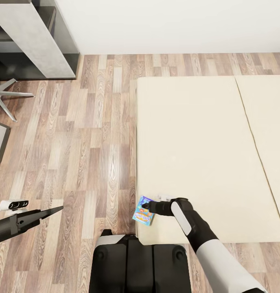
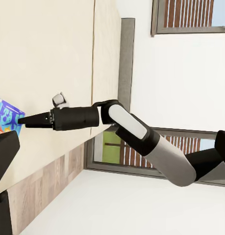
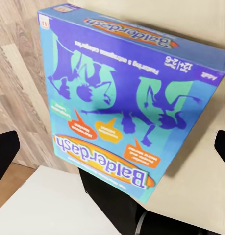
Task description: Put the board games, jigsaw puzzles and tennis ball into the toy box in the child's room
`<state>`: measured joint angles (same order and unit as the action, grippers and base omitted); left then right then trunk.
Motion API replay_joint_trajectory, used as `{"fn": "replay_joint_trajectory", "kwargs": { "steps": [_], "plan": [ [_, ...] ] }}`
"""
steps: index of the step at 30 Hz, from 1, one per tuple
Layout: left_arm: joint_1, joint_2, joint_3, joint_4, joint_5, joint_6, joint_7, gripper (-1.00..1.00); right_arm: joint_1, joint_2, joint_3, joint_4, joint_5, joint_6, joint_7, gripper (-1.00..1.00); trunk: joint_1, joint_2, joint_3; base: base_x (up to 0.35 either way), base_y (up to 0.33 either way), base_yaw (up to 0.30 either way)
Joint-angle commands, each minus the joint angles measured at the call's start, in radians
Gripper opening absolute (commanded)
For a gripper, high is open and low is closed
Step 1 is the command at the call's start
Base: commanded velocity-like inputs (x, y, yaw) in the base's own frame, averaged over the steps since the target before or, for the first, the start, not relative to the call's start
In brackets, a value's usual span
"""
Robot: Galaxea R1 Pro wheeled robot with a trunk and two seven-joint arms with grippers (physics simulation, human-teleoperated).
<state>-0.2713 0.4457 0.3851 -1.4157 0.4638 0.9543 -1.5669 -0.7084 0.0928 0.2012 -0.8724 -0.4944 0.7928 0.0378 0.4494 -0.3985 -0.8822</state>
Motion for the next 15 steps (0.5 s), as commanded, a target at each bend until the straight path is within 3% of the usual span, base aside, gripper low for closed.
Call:
{"fn": "replay_joint_trajectory", "kwargs": {
  "steps": [1,15],
  "plan": [
    [0.000,0.000,0.000,0.000,-0.001,0.011,-0.004,1.00,0.000,-0.001,-0.001,-0.001,0.004,0.006,0.004,1.00,0.001,-0.002,-0.001,0.000,0.000,0.000],
    [0.000,0.001,0.000,0.000,-0.001,0.011,-0.004,1.00,0.004,-0.009,-0.006,-0.033,0.005,0.052,0.004,1.00,0.001,-0.002,-0.001,0.000,0.000,0.000]
  ]
}}
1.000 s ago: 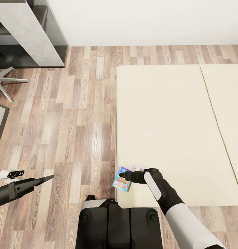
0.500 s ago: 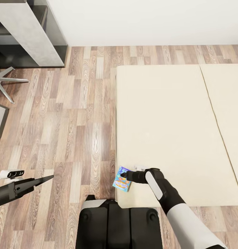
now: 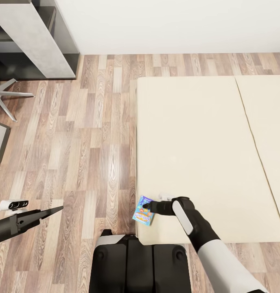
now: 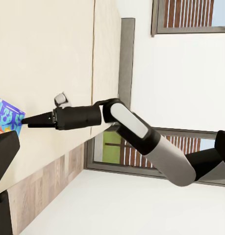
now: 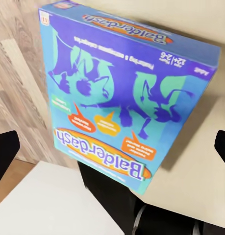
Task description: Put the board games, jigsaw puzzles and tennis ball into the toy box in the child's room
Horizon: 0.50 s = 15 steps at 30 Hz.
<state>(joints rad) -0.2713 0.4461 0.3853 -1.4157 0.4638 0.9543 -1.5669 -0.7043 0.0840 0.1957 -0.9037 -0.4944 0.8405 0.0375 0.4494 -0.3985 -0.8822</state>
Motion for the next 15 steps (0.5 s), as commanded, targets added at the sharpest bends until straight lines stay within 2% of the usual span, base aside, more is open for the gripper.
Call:
{"fn": "replay_joint_trajectory", "kwargs": {
  "steps": [1,15],
  "plan": [
    [0.000,0.000,0.000,0.000,-0.001,0.011,-0.004,1.00,0.001,-0.001,0.000,-0.010,0.006,0.007,0.004,1.00,0.001,-0.001,-0.001,0.000,0.000,0.000],
    [0.001,0.000,0.000,0.000,-0.001,0.011,-0.004,1.00,0.026,-0.004,-0.028,-0.152,0.006,0.064,0.005,1.00,0.001,-0.001,0.013,0.000,0.000,0.000]
  ]
}}
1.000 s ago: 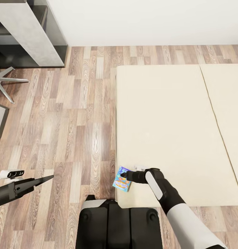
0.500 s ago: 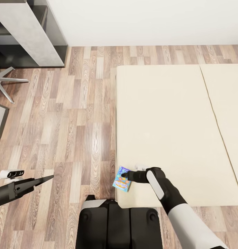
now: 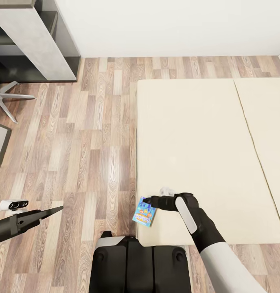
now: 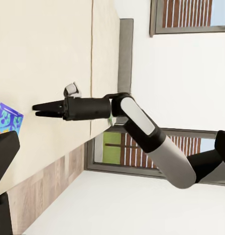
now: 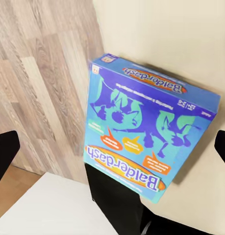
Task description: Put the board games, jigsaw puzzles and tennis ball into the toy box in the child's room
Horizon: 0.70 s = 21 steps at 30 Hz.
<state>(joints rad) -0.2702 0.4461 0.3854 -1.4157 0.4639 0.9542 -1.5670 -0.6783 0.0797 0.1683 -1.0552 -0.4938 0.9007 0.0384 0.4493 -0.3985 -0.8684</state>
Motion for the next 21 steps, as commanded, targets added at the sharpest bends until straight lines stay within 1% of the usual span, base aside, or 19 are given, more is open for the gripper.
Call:
{"fn": "replay_joint_trajectory", "kwargs": {
  "steps": [1,6,7,11,12,14,15,20,21],
  "plan": [
    [0.000,0.000,0.000,0.000,-0.001,0.011,-0.004,1.00,0.003,0.000,-0.004,-0.011,0.004,0.006,0.004,1.00,0.001,-0.001,0.001,0.000,0.000,0.000],
    [0.000,0.001,0.001,0.000,-0.001,0.011,-0.004,1.00,0.034,-0.006,-0.018,-0.091,-0.001,0.017,0.007,1.00,0.001,-0.001,0.008,0.000,0.000,0.000],
    [0.000,0.002,0.001,0.000,-0.002,0.011,-0.004,1.00,0.048,-0.010,-0.020,-0.124,-0.001,0.027,0.007,1.00,0.001,-0.001,0.010,0.000,0.000,0.000],
    [0.000,0.002,0.006,0.000,-0.001,0.011,-0.004,1.00,0.077,-0.015,-0.023,-0.196,-0.001,0.061,0.009,1.00,0.001,-0.001,0.016,0.000,0.000,0.000],
    [0.000,0.002,0.008,0.000,-0.001,0.011,-0.004,1.00,0.093,-0.017,-0.026,-0.236,-0.002,0.077,0.010,1.00,0.001,-0.001,0.018,0.000,0.000,0.000],
    [0.000,0.002,0.010,0.000,-0.001,0.011,-0.004,1.00,0.111,-0.018,-0.034,-0.278,-0.002,0.091,0.011,1.00,0.001,-0.001,0.021,0.000,0.000,0.000],
    [0.000,0.002,0.011,0.000,-0.001,0.011,-0.004,1.00,0.133,-0.019,-0.049,-0.320,-0.003,0.102,0.012,1.00,0.001,-0.001,0.023,0.000,0.000,0.000],
    [0.001,0.002,0.013,0.000,-0.001,0.011,-0.004,1.00,0.200,-0.020,-0.099,-0.425,-0.008,0.128,0.026,1.00,0.001,-0.001,0.031,0.000,0.000,0.000],
    [0.001,0.002,0.013,0.000,-0.001,0.011,-0.004,1.00,0.234,-0.020,-0.116,-0.458,-0.010,0.132,0.046,1.00,0.001,-0.001,0.033,0.000,0.000,0.000]
  ]
}}
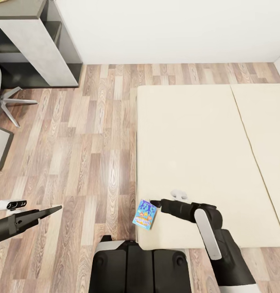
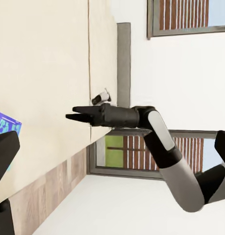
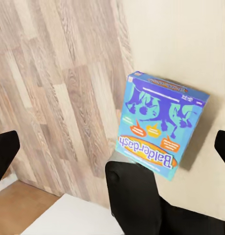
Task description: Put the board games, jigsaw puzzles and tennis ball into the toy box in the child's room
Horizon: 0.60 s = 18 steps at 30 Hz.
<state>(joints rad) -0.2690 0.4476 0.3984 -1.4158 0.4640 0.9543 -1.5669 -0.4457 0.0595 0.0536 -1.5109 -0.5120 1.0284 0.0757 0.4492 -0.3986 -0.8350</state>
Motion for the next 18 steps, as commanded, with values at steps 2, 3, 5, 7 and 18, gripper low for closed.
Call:
{"fn": "replay_joint_trajectory", "kwargs": {
  "steps": [2,3,5,7,18],
  "plan": [
    [0.000,0.000,0.000,0.000,-0.001,0.011,-0.004,1.00,0.035,0.000,-0.015,-0.024,0.007,0.005,0.044,1.00,0.001,-0.001,0.002,0.000,0.000,0.000],
    [0.000,0.000,0.000,0.000,-0.001,0.011,-0.004,1.00,0.052,0.000,-0.022,-0.032,0.006,0.005,0.067,1.00,0.001,-0.001,0.004,0.000,0.000,0.000],
    [0.000,0.000,0.000,0.000,-0.001,0.011,-0.004,1.00,0.098,0.000,-0.036,-0.049,0.006,-0.003,0.151,1.00,0.001,-0.001,0.007,0.000,0.000,0.000],
    [0.000,0.001,0.000,0.000,-0.002,0.011,-0.004,1.00,0.121,0.000,-0.045,-0.056,0.006,-0.019,0.212,1.00,0.001,-0.001,0.010,0.000,0.000,0.000],
    [0.001,0.002,0.027,0.000,-0.003,0.011,-0.004,1.00,0.166,-0.078,-0.076,-0.062,0.011,-0.140,0.512,1.00,0.001,-0.001,0.025,0.000,0.000,0.000]
  ]
}}
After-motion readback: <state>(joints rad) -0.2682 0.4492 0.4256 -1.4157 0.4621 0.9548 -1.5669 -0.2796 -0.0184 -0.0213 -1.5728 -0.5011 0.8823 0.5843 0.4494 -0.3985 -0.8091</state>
